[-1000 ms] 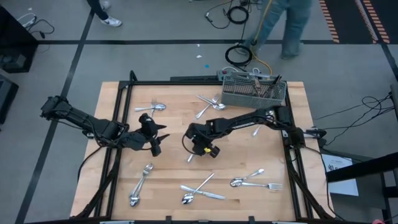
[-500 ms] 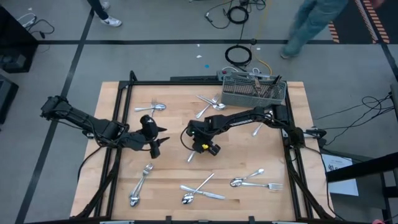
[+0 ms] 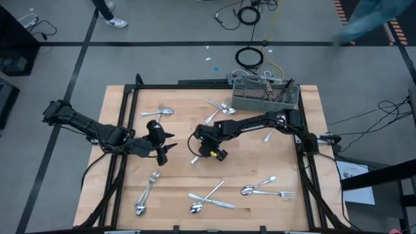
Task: Sort silverware
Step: Put the silver table knife into the gray utensil holder
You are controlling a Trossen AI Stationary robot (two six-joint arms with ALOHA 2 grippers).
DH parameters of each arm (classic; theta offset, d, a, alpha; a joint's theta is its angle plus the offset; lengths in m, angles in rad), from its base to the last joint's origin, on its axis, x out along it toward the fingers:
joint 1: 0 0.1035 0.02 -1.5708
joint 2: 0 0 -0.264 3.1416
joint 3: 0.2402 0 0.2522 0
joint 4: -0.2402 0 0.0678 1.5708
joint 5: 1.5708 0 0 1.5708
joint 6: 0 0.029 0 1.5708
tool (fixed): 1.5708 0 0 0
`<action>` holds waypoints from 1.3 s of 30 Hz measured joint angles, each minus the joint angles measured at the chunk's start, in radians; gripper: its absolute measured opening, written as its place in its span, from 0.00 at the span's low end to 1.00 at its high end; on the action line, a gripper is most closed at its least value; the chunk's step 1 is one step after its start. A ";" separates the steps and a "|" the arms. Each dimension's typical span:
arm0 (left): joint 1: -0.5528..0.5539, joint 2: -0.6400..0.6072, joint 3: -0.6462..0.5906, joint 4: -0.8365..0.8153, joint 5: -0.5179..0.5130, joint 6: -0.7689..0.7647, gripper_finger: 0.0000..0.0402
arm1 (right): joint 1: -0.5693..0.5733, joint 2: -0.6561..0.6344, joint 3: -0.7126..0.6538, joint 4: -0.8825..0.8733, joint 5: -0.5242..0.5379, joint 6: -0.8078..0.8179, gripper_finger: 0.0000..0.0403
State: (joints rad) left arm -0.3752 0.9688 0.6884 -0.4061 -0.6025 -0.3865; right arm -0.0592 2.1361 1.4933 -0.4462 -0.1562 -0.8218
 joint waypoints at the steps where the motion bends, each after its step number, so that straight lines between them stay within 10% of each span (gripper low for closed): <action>1: 0.000 0.000 0.000 0.000 0.000 0.000 0.48 | -0.001 -0.009 0.000 0.020 -0.003 0.019 0.06; 24: 0.000 -0.003 0.000 -0.004 0.025 -0.049 0.48 | -0.089 -0.250 -0.005 0.423 -0.583 0.825 0.05; 32: 0.000 -0.038 0.000 -0.014 0.051 -0.054 0.48 | -0.130 -0.375 -0.169 0.504 -0.590 0.935 0.05; 39: 0.000 -0.098 0.000 -0.030 0.017 -0.053 0.48 | -0.188 -0.628 -0.382 0.614 -0.380 1.024 0.05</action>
State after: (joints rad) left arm -0.3752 0.8705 0.6884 -0.4356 -0.5859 -0.4393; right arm -0.2470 1.5081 1.1111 0.1682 -0.5358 0.2018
